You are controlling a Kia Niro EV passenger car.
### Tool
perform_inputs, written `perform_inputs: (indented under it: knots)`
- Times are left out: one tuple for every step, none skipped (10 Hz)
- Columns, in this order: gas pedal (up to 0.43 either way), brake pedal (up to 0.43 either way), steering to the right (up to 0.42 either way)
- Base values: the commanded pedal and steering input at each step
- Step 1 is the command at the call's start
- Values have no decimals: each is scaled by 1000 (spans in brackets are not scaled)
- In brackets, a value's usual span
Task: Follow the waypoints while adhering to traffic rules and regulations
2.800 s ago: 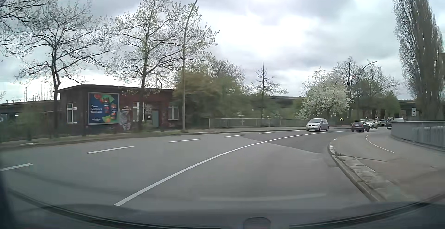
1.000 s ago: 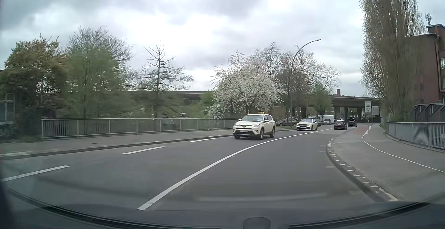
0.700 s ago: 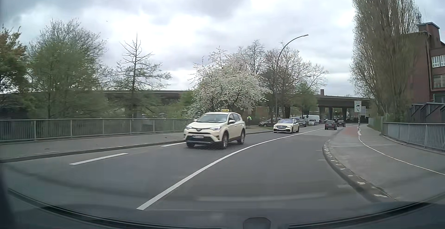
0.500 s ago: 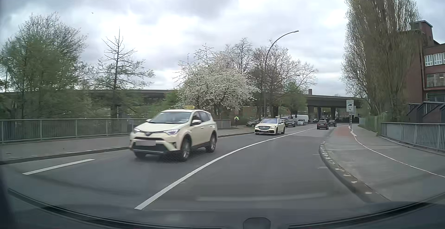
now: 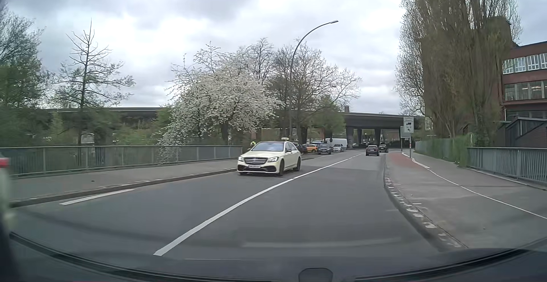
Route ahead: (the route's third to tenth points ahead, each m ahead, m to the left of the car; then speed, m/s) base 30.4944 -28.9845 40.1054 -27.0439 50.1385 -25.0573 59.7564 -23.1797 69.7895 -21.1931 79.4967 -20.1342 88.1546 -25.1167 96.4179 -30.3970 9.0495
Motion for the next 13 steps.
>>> perform_inputs:
  knots:
    - [169, 0, 92]
    - [169, 6, 89]
    - [169, 0, 89]
    - [169, 6, 89]
    - [169, 6, 88]
    - [169, 6, 88]
    - [177, 6, 86]
    - [177, 6, 83]
    - [177, 0, 76]
    - [177, 0, 62]
    - [177, 0, 58]
    - [177, 6, 54]
    - [177, 0, 45]
